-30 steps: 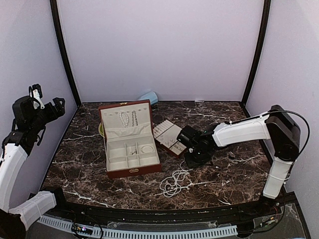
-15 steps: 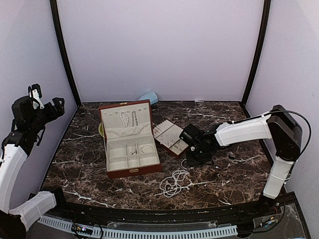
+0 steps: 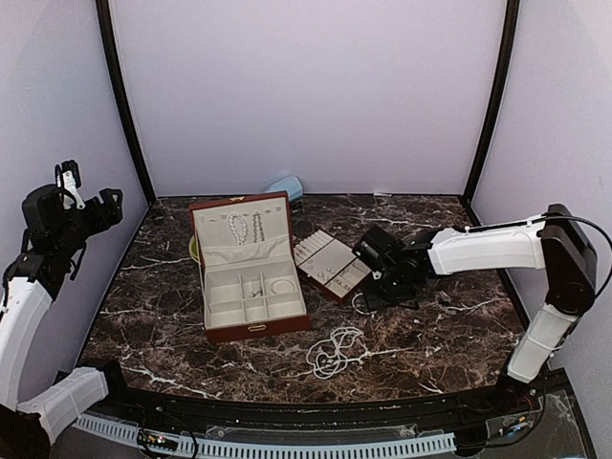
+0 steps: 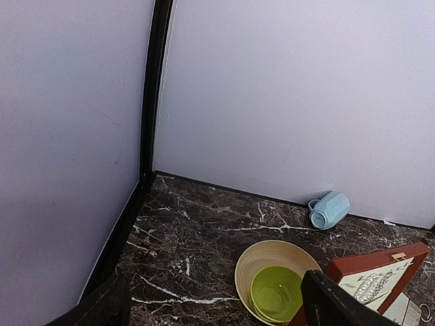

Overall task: Organize the mixed jewelry
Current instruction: Pick up the bangle from the center of the board, then move the jewelry box to the center of the board.

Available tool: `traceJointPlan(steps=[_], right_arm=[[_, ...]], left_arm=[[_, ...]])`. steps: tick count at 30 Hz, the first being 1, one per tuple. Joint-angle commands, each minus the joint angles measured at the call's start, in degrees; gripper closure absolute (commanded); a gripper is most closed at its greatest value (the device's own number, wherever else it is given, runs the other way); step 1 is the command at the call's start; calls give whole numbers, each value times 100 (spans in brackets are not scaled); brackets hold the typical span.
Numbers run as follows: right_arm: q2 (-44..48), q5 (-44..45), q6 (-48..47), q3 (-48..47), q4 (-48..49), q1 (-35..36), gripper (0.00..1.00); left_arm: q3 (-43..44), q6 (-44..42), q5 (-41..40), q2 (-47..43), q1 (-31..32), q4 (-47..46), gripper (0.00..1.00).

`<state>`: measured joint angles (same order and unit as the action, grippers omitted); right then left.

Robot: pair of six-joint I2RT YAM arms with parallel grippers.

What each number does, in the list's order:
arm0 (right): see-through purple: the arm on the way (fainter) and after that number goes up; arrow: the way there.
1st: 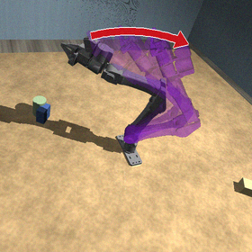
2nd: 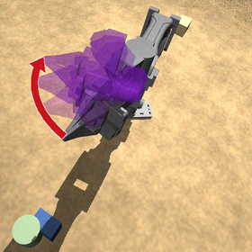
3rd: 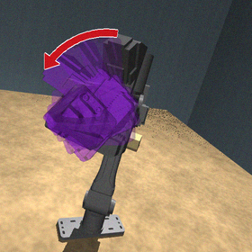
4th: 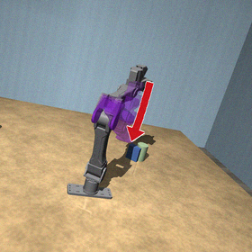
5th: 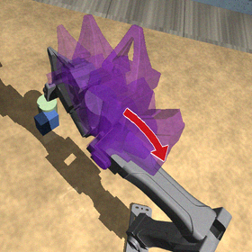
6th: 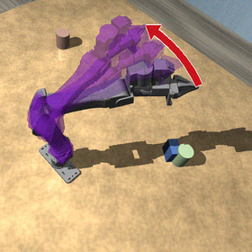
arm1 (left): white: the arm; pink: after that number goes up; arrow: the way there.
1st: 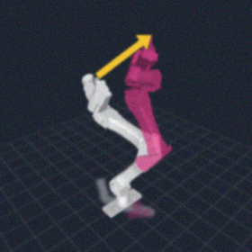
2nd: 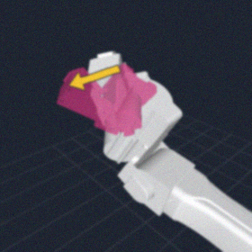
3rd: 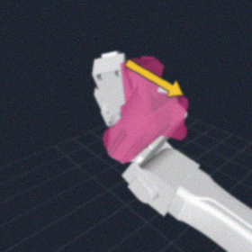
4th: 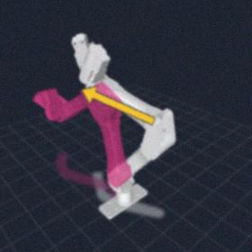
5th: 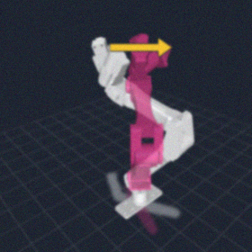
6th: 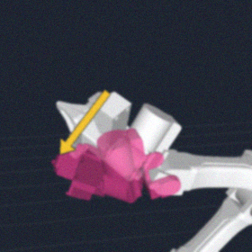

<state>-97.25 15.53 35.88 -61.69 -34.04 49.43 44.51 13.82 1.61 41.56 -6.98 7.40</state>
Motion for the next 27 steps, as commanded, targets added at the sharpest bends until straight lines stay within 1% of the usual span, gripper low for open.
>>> traceJointPlan(steps=[1, 7, 13, 18, 27], right_arm=[[214, 178, -138, -162, -81, -39, 100], [329, 124, -353, -423, -105, 57, 100], [264, 248, -523, -1041, -323, 387, 100], [-58, 242, -758, -1833, -397, 724, 100], [-1019, 146, -1057, -2934, -342, 1093, 100]], left_arm=[[33, -203, 377, 166, 55, -76, 12], [142, -299, 300, 434, 440, 115, 12], [81, -301, 278, 404, 537, 55, 12], [62, -310, 254, 343, 539, 42, 12], [23, -330, 264, 242, 540, -3, 12]])
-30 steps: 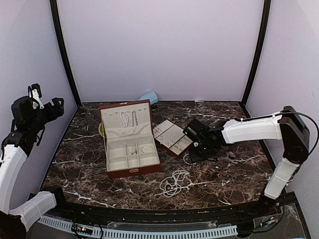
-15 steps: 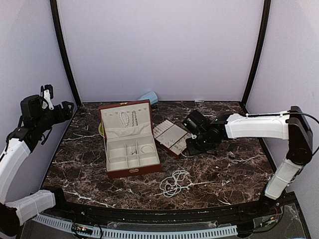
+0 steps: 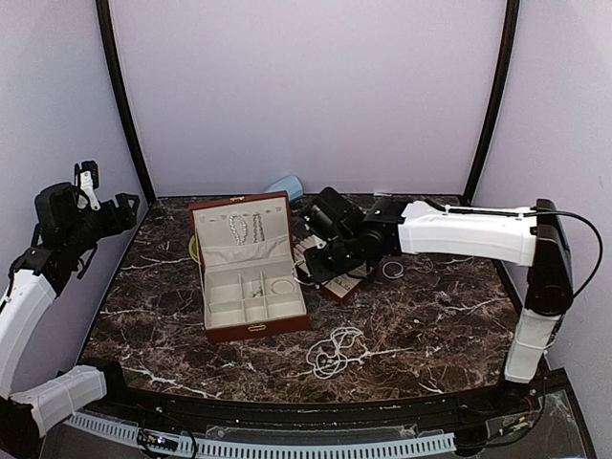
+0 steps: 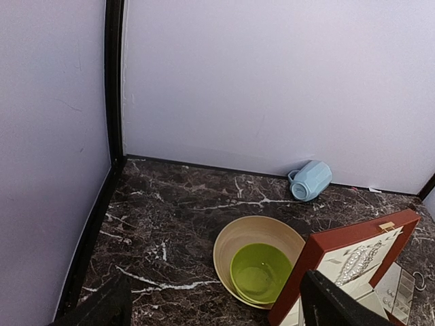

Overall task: Organize the mixed jewelry
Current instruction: Move the jewelry box to the center of the board.

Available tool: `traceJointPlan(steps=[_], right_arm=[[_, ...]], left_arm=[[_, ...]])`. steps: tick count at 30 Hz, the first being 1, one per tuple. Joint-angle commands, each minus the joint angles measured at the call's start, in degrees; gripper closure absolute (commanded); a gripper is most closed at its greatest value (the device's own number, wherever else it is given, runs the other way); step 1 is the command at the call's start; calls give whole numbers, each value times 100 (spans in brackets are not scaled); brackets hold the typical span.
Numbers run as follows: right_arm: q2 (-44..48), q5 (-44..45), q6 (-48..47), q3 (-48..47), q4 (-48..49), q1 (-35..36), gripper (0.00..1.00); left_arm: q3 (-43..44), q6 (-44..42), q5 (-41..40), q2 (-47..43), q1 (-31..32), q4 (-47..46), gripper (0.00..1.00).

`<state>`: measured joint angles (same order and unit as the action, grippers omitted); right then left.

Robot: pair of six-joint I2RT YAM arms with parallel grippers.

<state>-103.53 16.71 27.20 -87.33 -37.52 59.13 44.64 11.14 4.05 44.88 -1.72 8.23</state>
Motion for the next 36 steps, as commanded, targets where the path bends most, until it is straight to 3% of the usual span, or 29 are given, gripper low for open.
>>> traceJointPlan(steps=[1, 7, 13, 17, 19, 30, 36], right_arm=[[-477, -14, -190, -460, 44, 143, 100], [-900, -398, -73, -808, 352, 181, 100], [-1312, -621, 84, -1280, 345, 184, 100], [-1529, -858, 80, -1633, 403, 186, 100], [-1724, -856, 12, -1922, 302, 186, 100], [-2751, -883, -59, -3248, 285, 185, 100], [-3118, -1056, 127, -3517, 755, 194, 100]], left_arm=[[5, -56, 36, -83, 13, -92, 12], [-116, 93, 459, 138, 61, -172, 12], [-286, 97, 1972, 784, 84, -669, 9], [93, 90, 3447, 1567, 84, -1163, 8], [291, 143, 3681, 1952, 84, -1253, 8], [490, 497, 4141, 2994, 125, -1664, 8], [464, 455, 3935, 3309, 529, -1600, 8]])
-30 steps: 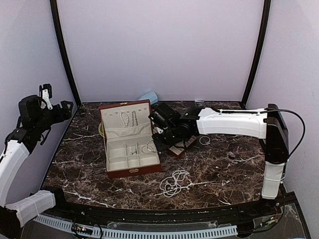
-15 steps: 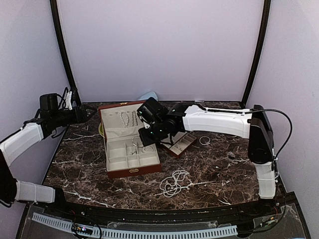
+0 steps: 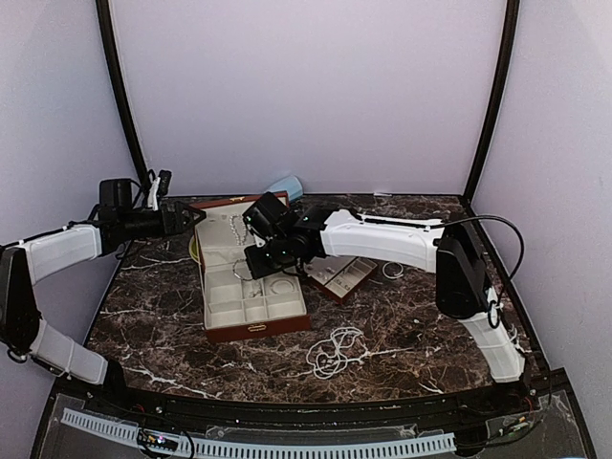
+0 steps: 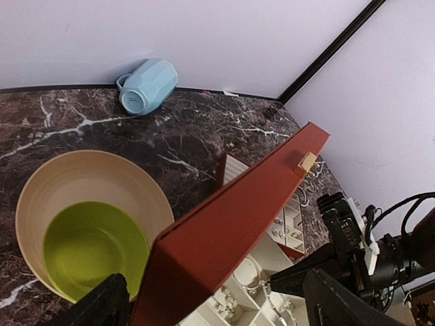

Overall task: Organize the mixed jewelry
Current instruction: Move the jewelry box to the center of the board.

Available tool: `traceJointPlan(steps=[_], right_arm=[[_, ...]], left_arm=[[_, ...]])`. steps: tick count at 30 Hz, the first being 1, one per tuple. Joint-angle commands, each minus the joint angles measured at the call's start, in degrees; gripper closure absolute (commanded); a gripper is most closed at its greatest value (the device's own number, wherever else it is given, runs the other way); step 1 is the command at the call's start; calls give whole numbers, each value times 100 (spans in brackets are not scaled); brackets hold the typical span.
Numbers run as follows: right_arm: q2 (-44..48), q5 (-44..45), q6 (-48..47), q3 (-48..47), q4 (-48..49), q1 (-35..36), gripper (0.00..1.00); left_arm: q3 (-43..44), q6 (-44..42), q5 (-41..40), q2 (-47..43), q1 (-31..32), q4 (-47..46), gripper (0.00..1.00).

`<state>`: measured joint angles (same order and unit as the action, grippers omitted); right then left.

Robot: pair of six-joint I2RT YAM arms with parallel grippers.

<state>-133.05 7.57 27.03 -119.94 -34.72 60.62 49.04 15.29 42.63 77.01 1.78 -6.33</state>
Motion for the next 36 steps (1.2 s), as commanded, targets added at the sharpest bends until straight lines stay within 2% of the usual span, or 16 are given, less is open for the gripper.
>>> traceJointPlan(steps=[1, 8, 15, 24, 29, 36], right_arm=[[-201, -176, 159, -258, 535, 40, 100], [-163, -241, 144, -52, 739, 72, 100], [309, -105, 152, 695, 1066, 88, 100], [680, 221, 40, 1162, 1072, 187, 100], [636, 278, 23, 1160, 1096, 200, 100], [339, 315, 30, 610, 1072, 196, 100]], left_arm=[[39, 20, 65, 122, 217, -87, 8], [57, -173, 58, 213, 314, 115, 10], [-224, -487, 74, -251, 551, 414, 15], [-592, -393, 16, -697, 925, 603, 15], [-676, -228, -417, -898, 1009, 670, 13], [-452, -127, -847, -720, 1017, 505, 12]])
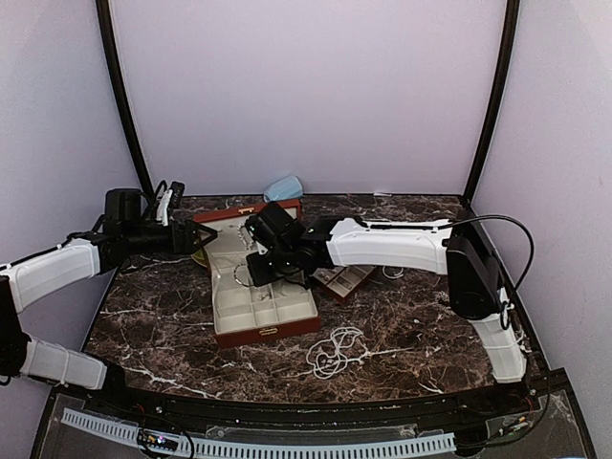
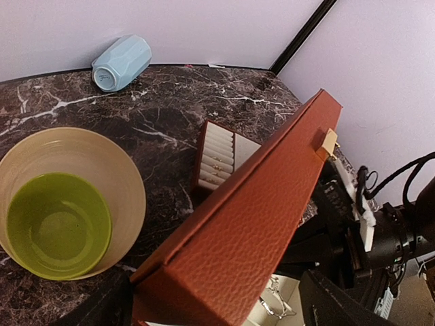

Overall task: Organize the mixed jewelry
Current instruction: Move the jewelry box to the center of the board.

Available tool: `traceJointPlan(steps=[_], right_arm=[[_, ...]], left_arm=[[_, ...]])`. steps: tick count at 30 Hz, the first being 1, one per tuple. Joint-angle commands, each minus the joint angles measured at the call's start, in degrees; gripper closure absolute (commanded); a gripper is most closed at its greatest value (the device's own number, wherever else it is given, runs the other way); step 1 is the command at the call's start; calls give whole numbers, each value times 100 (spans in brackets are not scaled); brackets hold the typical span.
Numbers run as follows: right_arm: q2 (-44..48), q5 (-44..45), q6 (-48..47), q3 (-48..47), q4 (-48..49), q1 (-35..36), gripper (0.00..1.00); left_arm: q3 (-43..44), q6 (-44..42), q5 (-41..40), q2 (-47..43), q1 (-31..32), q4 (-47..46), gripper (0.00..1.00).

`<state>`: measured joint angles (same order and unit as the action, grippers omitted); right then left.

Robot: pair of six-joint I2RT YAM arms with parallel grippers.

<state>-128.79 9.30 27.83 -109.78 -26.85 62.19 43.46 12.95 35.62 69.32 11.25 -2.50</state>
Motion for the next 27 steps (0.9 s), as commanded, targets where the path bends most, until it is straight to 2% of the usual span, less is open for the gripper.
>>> traceJointPlan(steps=[1, 6, 8, 19, 27], right_arm=[[-128, 157, -52, -436, 292, 43, 100], [-375, 194, -34, -653, 285, 45, 100], [-464, 215, -45, -757, 287, 52, 100], [-875, 301, -168, -1040, 335, 145, 100], [-1265, 191, -308, -1402, 316, 223, 100]], left_arm=[[116, 100, -197, 44, 71, 130, 11], [102, 213, -1190, -83, 62, 290, 6], [90, 235, -1348, -142, 62, 369, 5], [-281, 233, -1538, -794, 62, 37, 4], [-390, 237, -1557, -898, 62, 83, 4]])
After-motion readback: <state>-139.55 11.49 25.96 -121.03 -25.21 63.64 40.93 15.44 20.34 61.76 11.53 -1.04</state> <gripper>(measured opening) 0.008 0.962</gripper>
